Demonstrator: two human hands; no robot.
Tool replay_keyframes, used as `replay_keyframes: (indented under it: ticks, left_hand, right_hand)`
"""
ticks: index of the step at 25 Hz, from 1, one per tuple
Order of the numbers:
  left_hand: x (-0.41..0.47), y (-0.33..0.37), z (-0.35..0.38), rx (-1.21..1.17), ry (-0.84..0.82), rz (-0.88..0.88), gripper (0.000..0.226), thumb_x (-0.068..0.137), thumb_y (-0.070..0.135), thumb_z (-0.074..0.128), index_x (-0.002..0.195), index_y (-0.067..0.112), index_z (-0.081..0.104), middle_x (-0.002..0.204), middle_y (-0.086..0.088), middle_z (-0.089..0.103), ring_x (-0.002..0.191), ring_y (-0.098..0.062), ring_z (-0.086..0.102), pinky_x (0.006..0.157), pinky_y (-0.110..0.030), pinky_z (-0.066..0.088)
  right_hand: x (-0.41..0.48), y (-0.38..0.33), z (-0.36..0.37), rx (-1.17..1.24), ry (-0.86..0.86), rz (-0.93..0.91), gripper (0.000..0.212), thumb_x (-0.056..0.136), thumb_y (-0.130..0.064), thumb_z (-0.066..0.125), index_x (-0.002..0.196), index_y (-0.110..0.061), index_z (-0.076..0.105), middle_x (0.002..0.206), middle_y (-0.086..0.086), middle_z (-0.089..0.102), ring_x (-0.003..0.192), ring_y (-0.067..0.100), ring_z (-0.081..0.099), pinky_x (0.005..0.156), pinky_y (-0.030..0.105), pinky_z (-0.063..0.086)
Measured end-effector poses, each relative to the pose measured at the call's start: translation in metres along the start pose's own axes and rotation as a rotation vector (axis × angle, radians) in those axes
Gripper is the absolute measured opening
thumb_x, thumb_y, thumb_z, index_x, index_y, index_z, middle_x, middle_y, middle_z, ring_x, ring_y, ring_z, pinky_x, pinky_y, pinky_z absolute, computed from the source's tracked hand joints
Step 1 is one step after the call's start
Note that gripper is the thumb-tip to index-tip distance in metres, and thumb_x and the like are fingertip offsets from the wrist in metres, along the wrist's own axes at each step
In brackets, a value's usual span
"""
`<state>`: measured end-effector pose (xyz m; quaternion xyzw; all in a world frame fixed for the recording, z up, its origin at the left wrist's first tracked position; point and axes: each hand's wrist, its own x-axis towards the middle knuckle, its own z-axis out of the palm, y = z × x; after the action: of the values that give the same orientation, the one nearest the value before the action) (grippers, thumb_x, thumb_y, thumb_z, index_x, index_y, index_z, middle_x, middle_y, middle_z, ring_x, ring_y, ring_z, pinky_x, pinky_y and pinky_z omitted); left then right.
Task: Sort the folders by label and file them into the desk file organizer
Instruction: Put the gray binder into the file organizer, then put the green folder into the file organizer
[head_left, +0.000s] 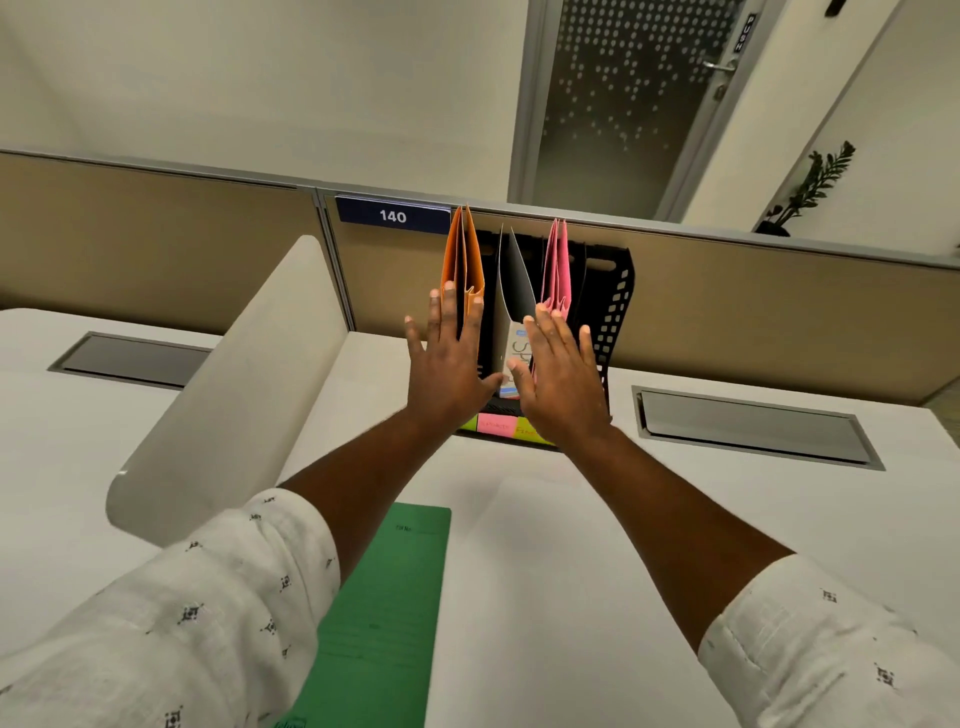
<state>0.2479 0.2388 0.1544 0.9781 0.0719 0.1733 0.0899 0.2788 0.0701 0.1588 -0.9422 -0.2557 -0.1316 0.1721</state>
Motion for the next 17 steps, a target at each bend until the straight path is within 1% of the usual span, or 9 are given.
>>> replay_keyframes:
  ticks: [3,7,10,13,17]
  left_hand:
    - [-0.052,-0.007,0.004,-0.017,-0.047,-0.008,0.107,0.083,0.071,0.061,0.162,0.021,0.008,0.17,-0.014,-0.005,0.157,-0.032,-0.007,0.122,-0.062,0.004]
    - [-0.123,-0.012,0.015,-0.03,-0.102,-0.03,0.101,0.086,0.069,0.056,0.162,0.021,0.01,0.17,-0.013,-0.004,0.157,-0.03,-0.008,0.123,-0.061,0.005]
    - [-0.178,-0.017,0.024,-0.027,-0.168,-0.04,0.097,0.09,0.066,0.051,0.163,0.022,0.005,0.169,-0.012,-0.011,0.156,-0.029,-0.012,0.123,-0.059,0.001]
    - [-0.228,-0.026,0.034,-0.005,-0.284,-0.051,0.094,0.093,0.064,0.045,0.163,0.023,-0.001,0.168,-0.011,-0.018,0.156,-0.028,-0.016,0.123,-0.057,-0.001]
    - [-0.283,-0.047,0.044,-0.001,-0.459,-0.164,0.094,0.094,0.062,0.046,0.162,0.023,-0.006,0.167,-0.012,-0.019,0.156,-0.029,-0.013,0.124,-0.056,-0.002]
  right_hand:
    - [-0.053,-0.003,0.009,0.045,-0.012,0.021,0.063,0.102,-0.049,0.031,0.156,-0.017,0.028,0.165,0.003,0.021,0.154,0.017,0.008,0.125,0.049,0.006]
    - [-0.118,-0.011,0.027,0.038,-0.079,0.026,0.063,0.103,-0.048,0.032,0.157,-0.016,0.026,0.166,0.003,0.02,0.154,0.019,0.01,0.124,0.049,0.008]
    - [-0.164,-0.022,0.044,0.03,-0.18,0.037,0.064,0.104,-0.05,0.031,0.158,-0.017,0.023,0.166,0.003,0.016,0.154,0.019,0.008,0.125,0.047,0.004]
    - [-0.208,-0.033,0.063,0.015,-0.296,0.036,0.065,0.104,-0.051,0.028,0.159,-0.018,0.018,0.167,0.002,0.008,0.155,0.018,0.002,0.125,0.046,-0.001]
    - [-0.258,-0.045,0.087,0.0,-0.458,0.007,0.067,0.104,-0.051,0.029,0.16,-0.019,0.013,0.168,0.001,0.002,0.155,0.017,-0.001,0.125,0.045,-0.004]
